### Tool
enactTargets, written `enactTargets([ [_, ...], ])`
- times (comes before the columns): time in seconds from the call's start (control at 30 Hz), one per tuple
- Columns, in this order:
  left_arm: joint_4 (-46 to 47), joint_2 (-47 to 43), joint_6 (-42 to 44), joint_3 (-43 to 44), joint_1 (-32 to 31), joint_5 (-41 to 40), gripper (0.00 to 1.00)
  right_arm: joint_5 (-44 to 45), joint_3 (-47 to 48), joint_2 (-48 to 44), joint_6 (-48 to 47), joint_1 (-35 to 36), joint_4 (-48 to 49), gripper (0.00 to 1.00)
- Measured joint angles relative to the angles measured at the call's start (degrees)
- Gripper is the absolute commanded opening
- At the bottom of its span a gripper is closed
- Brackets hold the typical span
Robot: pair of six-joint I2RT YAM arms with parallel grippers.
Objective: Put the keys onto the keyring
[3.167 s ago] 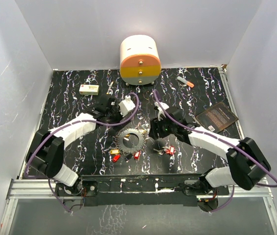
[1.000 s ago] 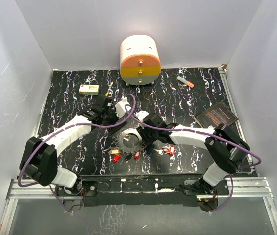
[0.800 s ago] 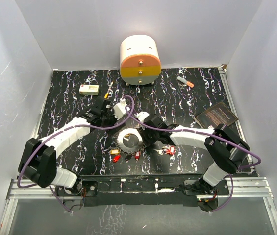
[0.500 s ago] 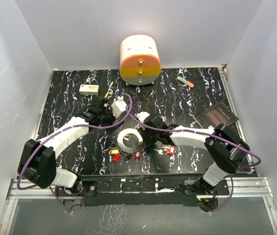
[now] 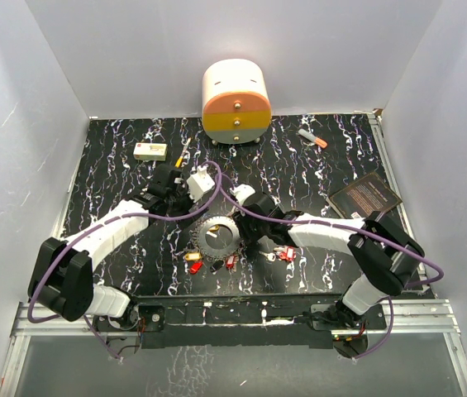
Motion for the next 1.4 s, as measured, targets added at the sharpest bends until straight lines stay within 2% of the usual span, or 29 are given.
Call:
enactTargets([
  [0.37,0.50,-0.26,-0.02,-0.63,0.00,0.00,0.89,0.17,0.04,-1.53,0.52,0.00,0.66,0.42],
  [0.67,0.83,-0.39,-0.04,-1.62,0.02,0.00,0.88,-1.18,0.96,-1.53,3.02,-0.98,-2.86,0.33],
  [1.1,0.85,-0.59,-0.02,-1.81,0.02,0.00,0.88,-2.05,2.21,-1.40,25.97,-2.60,-3.39,0.35],
  [1.4,1.03,-1.18,-0.02,-1.84,0.02,0.04,0.88,-3.17,-6.36,-7.93,40.17,-7.61,1.49,0.33],
])
